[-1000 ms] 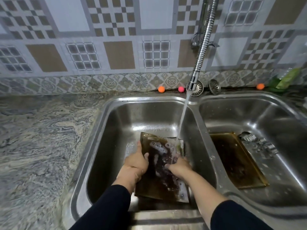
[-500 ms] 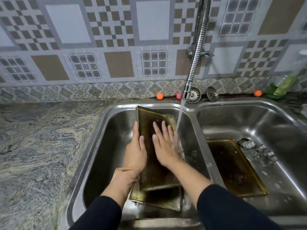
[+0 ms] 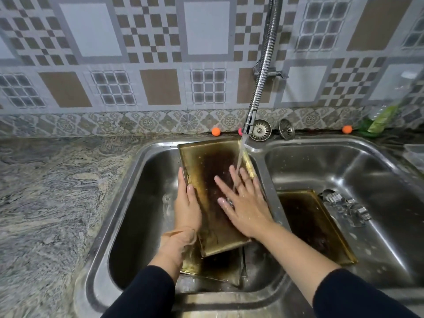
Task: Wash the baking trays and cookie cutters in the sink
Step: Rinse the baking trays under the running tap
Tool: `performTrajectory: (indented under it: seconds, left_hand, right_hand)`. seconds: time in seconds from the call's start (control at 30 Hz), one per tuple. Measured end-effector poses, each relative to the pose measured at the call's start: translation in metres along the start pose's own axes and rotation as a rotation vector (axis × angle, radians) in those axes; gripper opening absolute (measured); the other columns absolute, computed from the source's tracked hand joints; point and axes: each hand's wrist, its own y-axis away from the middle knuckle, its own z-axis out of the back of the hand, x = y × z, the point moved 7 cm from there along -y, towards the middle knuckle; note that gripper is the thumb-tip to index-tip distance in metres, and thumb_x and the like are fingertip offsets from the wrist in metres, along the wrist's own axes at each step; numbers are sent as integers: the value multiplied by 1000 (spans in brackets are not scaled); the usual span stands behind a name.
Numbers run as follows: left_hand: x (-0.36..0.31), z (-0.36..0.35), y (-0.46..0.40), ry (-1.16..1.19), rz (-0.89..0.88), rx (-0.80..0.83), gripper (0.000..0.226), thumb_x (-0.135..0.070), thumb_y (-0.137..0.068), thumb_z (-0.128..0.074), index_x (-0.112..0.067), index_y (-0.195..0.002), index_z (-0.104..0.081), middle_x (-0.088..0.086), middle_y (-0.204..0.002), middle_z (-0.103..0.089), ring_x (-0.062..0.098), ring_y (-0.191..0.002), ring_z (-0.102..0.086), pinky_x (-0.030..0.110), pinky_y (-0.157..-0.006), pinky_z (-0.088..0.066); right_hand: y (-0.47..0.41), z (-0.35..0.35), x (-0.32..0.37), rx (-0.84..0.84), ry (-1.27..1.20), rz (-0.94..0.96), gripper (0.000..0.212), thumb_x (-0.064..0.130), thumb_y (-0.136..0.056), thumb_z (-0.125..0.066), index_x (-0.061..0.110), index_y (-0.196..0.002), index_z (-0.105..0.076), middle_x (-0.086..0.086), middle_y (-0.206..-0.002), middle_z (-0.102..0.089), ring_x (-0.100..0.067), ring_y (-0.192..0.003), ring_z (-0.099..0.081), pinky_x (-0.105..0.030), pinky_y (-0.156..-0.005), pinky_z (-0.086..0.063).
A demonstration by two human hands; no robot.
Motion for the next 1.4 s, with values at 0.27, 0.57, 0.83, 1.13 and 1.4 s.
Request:
performTrajectory:
  seconds: [0.27,0.57,0.83,1.13,1.4]
  left_hand:
    - [-27,-11,13,1,-102,-22,52,-18,-104,-29,-24,-153,-11,-6,-150,-34,10,-133,-39,20,-107,-28]
    - [-76,-10,24,-529,-382,-3,66,-32,-102,-30,-39,-146,19,7,-121,-64,27,-84,-66,35,-70,-51]
    - [-31,-66,51,-699,-416,309,62,-55,-92,1,-34,-151,6,-2,-160,-8,18,-145,-18,38,-118,-23]
    - [-39,-108,52,-635,-428,271,67,-55,-85,18,-39,-150,6,-13,-159,7,11,-147,4,41,-121,-5]
    - [-56,-92,-5,-562,-309,150,48,-47,-95,-3,-48,-141,9,-15,-159,10,10,-146,16,59,-112,11]
  right_hand:
    - [-40,47,15,54,-338,-113,56,56,-98,-17,50,-144,15,8,-160,13,-34,-144,20,-61,-112,10]
    - [-55,92,47,-60,-1053,-128,78,73,-82,-40,62,-137,13,5,-161,-2,-25,-147,-6,-56,-116,-13]
    - [-18,59,-17,-294,-1401,-505,47,32,-102,-34,56,-141,-23,7,-133,-50,-18,-104,-61,-38,-89,-52]
    - [-3,74,-49,-362,-1384,-422,48,26,-99,-47,42,-142,-35,5,-151,-34,-5,-127,-37,-20,-98,-34]
    - [3,59,-31,-302,-1461,-425,40,30,-99,-47,50,-133,-44,7,-150,-37,-10,-135,-37,-38,-113,-33]
